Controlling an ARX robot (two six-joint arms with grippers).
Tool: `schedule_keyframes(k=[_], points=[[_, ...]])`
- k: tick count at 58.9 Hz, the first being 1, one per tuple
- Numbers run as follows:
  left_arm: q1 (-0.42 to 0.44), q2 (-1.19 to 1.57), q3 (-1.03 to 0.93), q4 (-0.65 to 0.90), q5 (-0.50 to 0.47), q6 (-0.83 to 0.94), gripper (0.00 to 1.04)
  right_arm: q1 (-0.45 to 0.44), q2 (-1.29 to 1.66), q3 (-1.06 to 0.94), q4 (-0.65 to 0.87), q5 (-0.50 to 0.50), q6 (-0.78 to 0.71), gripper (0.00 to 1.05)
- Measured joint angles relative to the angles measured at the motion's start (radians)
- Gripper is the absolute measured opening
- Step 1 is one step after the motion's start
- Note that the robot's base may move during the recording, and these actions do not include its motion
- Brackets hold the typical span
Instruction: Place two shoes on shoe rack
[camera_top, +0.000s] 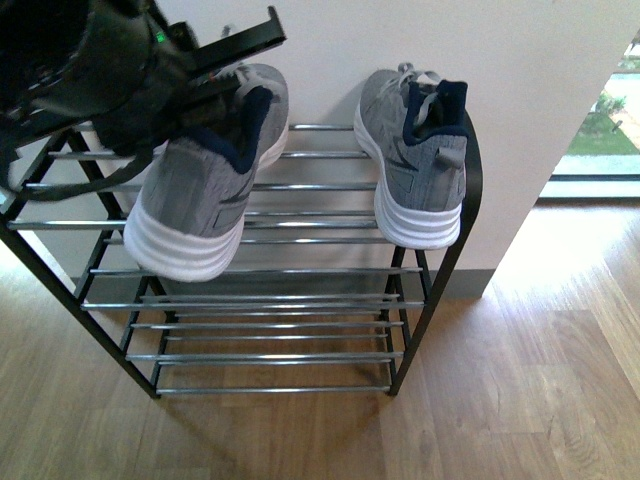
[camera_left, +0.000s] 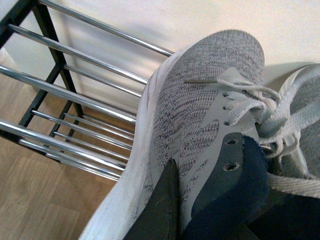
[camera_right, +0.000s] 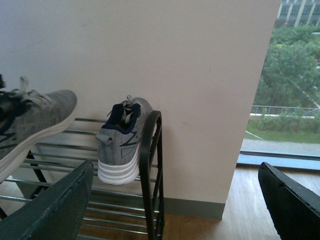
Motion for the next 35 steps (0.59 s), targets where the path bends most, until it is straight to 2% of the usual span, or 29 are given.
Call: schedule_keyframes(k=[19,35], points=[[-0.024,0.287,0.341,-0.096,0.039,-0.072,0.02,0.000,0.000,0.000,0.000,0.000,0.000,0.95],[-0.062,0.438,0.497,-0.160,0.028,-0.190,0.02,0.000,0.000,0.000,0.000,0.000,0.000,0.95]])
